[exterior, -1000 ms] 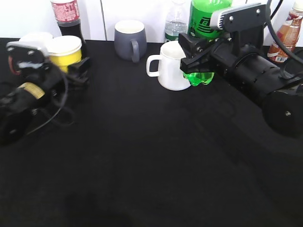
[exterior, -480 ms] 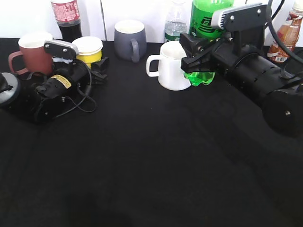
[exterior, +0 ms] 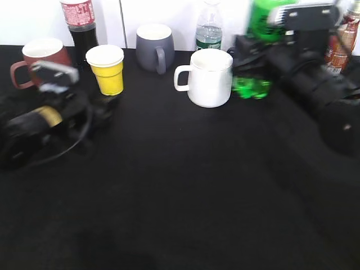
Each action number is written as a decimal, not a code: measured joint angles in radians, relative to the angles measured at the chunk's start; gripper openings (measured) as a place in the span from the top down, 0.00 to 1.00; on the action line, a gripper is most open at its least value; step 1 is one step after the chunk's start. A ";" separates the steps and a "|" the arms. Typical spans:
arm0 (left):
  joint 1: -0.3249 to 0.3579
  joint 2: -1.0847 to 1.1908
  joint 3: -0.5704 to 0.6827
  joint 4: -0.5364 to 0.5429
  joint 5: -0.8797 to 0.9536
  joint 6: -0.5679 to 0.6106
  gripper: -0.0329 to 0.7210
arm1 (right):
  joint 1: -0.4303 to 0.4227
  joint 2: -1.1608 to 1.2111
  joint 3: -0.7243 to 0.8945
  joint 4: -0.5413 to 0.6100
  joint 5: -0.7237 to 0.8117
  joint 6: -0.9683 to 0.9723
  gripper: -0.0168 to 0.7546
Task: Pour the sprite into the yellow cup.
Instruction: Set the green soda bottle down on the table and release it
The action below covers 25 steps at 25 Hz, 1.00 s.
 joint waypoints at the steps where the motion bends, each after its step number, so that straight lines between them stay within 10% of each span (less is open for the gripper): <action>1: 0.000 -0.055 0.066 -0.015 0.012 0.000 0.17 | -0.034 0.000 0.000 0.004 0.011 0.000 0.40; 12: -0.005 -0.569 0.223 -0.033 0.501 -0.001 0.18 | -0.361 0.191 -0.085 -0.036 -0.022 0.000 0.40; 20: -0.030 -0.577 0.223 -0.032 0.513 -0.001 0.19 | -0.379 0.401 -0.313 -0.052 -0.069 0.000 0.39; 25: -0.030 -0.577 0.223 -0.032 0.513 -0.001 0.19 | -0.379 0.372 -0.313 -0.053 -0.052 -0.022 0.17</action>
